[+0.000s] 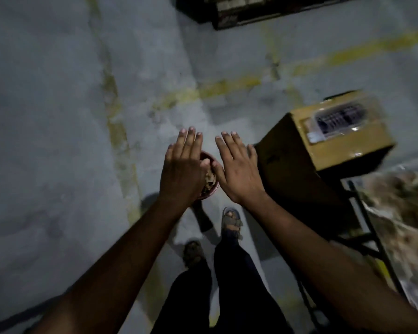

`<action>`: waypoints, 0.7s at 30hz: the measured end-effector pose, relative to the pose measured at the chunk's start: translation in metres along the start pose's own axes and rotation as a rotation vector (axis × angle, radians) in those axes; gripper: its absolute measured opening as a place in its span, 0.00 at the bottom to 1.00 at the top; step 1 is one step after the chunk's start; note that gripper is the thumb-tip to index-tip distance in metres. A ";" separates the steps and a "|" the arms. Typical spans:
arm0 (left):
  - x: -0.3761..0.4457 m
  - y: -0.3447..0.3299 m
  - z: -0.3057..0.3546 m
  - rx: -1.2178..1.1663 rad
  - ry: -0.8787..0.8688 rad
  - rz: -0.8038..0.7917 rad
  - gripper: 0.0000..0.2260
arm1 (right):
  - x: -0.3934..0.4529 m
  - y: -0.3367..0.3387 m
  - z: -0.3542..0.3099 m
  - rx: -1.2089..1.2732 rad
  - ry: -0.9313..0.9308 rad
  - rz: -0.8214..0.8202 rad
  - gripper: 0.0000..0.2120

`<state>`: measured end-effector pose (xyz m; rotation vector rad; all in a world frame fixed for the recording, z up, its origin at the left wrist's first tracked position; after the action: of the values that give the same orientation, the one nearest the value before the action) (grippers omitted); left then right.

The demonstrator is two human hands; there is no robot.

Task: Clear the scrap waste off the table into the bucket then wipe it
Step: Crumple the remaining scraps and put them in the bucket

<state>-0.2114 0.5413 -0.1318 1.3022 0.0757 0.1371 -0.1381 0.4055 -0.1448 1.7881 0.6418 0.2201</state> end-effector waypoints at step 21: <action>-0.083 -0.001 0.509 -0.064 -0.995 -0.149 0.26 | -0.473 0.168 0.328 0.158 -0.957 0.603 0.28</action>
<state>-0.2260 0.0435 0.0004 1.1730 -0.6721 -0.6344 -0.3284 -0.1473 -0.0106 1.9295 -0.5773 -0.2932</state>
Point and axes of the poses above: each hand's wrist, its own x-axis towards the middle knuckle, its own y-axis out of the back of the hand, z = x × y, the point moved 2 cm from there along x, towards the middle knuckle, and after that the axes turned 10 degrees about -y, right-handed, at the moved point
